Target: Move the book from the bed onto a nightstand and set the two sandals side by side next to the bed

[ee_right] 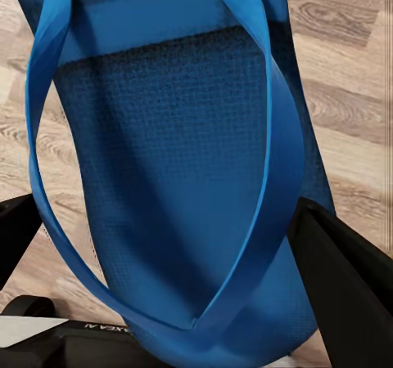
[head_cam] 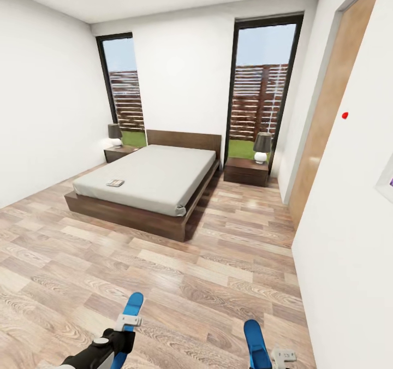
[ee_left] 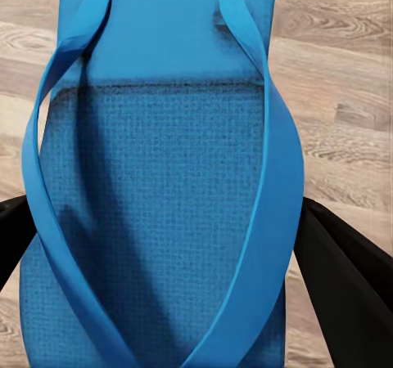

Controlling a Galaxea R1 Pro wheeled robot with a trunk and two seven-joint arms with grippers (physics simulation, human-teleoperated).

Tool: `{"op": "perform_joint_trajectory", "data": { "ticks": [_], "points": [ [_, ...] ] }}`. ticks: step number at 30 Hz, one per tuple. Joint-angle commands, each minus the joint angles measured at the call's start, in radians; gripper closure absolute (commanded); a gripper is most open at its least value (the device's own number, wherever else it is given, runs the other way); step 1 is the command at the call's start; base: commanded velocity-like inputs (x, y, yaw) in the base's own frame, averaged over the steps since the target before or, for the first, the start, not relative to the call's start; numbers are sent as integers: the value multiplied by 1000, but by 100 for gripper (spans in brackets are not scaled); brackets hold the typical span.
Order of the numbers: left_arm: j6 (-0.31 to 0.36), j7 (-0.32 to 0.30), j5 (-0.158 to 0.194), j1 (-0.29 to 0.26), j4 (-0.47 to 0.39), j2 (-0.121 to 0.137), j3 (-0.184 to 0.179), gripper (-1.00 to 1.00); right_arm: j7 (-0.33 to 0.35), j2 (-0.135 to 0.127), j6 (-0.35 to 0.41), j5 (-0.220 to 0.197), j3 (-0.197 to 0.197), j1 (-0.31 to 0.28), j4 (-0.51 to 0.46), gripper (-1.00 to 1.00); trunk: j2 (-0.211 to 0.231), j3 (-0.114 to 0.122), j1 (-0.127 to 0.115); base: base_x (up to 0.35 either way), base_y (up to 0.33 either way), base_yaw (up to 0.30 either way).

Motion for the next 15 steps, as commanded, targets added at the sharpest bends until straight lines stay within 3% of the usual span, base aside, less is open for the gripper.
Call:
{"op": "perform_joint_trajectory", "data": {
  "ticks": [1, 6, 11, 15],
  "points": [
    [-1, -1, 10, 0, 0, 0, -8, 100, -10, 1, 0, 10, -7, -1, 6, 100, -2, -2, 1, 0, 0, 0],
    [-6, -1, 8, 4, 1, -6, -10, 100, -125, -1, -2, 13, -1, -1, 79, 100, -2, -2, 1, 0, 0, 0],
    [-10, -1, 7, 9, 1, -8, -11, 100, -154, -3, -3, 10, 0, -1, 99, 100, -2, -2, 1, 0, 0, -25],
    [-12, -1, 7, 15, 1, -8, -10, 100, -159, -5, -3, 9, 0, -1, 103, 100, -2, -2, 1, 0, 0, -174]
  ]
}}
